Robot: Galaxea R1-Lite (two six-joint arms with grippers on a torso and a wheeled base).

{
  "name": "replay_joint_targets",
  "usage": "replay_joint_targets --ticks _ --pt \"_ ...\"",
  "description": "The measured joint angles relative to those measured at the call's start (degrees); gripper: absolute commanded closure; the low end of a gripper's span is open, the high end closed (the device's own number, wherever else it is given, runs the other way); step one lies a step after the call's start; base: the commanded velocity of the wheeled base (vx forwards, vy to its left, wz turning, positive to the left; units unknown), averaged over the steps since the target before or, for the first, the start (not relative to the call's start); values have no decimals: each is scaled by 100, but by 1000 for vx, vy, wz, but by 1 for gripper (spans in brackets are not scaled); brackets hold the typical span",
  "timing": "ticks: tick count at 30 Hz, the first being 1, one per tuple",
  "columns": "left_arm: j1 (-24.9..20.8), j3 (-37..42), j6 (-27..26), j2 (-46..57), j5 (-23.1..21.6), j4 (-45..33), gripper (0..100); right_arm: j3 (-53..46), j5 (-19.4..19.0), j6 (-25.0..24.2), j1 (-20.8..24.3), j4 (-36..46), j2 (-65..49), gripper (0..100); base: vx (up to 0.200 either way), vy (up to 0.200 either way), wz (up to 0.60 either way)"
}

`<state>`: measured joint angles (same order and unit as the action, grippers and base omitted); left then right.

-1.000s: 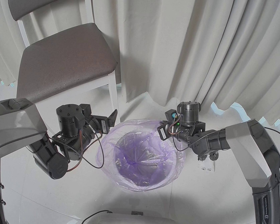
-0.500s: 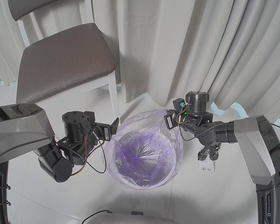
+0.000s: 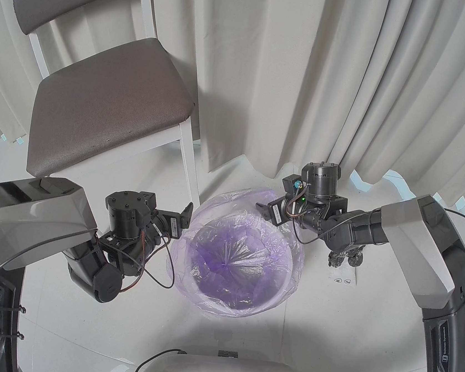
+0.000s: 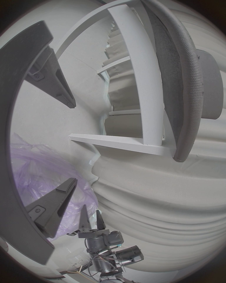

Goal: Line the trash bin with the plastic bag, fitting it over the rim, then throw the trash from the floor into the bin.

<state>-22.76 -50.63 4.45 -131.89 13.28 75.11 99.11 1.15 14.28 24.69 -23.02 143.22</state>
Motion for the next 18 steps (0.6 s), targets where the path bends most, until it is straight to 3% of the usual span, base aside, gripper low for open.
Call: replay_joint_targets --ticks 9,18 --pt "18 -218 26 -276 -4 2 0 -1331 0 -163 -68 -939 -625 0 0 0 0" --pt "171 -463 48 -673 -63 -39 0 -2042 174 -976 -330 -1365 -947 0 0 0 0"
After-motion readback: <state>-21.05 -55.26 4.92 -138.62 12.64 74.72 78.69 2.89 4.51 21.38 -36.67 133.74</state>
